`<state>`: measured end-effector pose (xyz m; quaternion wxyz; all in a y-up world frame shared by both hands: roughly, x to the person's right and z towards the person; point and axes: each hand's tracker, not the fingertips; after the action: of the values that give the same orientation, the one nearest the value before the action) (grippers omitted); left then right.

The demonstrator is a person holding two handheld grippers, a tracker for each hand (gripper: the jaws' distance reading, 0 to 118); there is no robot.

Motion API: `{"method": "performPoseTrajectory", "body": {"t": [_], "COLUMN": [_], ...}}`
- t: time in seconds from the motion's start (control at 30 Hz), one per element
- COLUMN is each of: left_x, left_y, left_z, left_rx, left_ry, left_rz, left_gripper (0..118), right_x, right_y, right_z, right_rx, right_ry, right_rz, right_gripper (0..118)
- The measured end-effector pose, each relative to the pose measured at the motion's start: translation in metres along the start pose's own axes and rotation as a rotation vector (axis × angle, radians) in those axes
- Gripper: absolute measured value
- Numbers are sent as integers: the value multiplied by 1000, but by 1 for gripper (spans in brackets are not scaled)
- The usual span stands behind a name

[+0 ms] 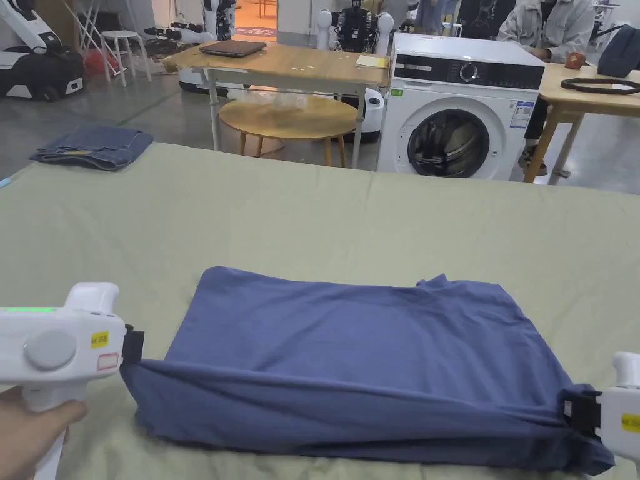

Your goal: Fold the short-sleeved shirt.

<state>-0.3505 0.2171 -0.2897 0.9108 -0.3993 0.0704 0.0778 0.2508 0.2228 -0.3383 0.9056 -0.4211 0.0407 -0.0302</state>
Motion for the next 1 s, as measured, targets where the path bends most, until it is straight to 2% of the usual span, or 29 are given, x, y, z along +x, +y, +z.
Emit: {"method": "performPoseTrajectory", "body": {"t": [0.3,0.53,0.6,0.63,0.67,0.7,0.93,0.97,1.0], "left_x": [9,4,2,2,4,4,24,27,30], "left_y": [55,60,60,58,56,55,27,20,14], "left_z": [-83,-123,-123,-120,-111,-107,-46,-35,-26], "left_rx": [-67,-122,-121,-115,-87,-70,107,142,182], "left_ry": [33,37,25,29,20,10,-45,-55,-55], "left_rz": [5,10,30,31,41,40,-1,-23,-30], "left_gripper": [0,0,22,32,43,48,51,51,49], "right_x": [-10,-11,-7,-8,-10,-12,-43,-49,-53], "right_y": [43,43,45,45,45,45,27,22,14], "right_z": [-85,-102,-107,-103,-96,-90,-44,-36,-36], "right_rx": [-85,-86,-48,-19,18,45,312,348,384], "right_ry": [-27,-34,-45,-50,-51,-45,-15,-15,-16], "right_rz": [-1,-7,24,46,58,58,98,103,101], "right_gripper": [6,9,19,31,54,64,66,65,59]}}
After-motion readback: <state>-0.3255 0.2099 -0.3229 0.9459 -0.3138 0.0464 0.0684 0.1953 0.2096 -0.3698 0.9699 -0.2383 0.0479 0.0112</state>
